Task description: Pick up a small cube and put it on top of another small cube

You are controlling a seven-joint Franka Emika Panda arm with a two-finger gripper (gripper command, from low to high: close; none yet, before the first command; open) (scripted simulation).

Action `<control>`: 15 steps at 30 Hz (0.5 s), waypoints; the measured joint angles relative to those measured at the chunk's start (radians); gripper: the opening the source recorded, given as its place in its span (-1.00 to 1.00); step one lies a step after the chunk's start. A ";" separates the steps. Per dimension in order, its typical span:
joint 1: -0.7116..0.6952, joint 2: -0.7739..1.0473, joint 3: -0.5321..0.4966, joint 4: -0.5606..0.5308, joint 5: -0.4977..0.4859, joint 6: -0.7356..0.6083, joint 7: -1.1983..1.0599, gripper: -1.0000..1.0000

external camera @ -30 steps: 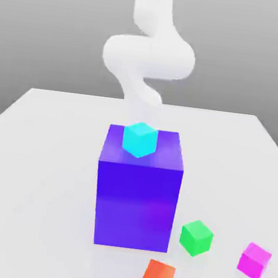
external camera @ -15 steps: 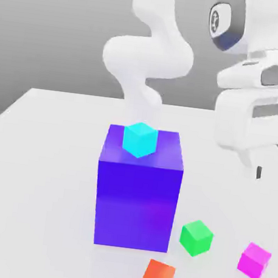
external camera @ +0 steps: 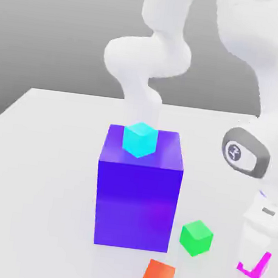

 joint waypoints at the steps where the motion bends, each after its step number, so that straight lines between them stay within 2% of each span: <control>1: 0.000 0.000 0.000 0.000 0.000 0.000 0.000 -1.00; 6: -0.001 -0.001 0.001 0.000 -0.002 -0.002 0.002 -1.00; 10: -0.020 -0.124 0.029 -0.027 0.039 -0.098 -0.029 -1.00; 15: -0.078 -0.308 0.022 -0.143 0.039 -0.157 -0.206 -1.00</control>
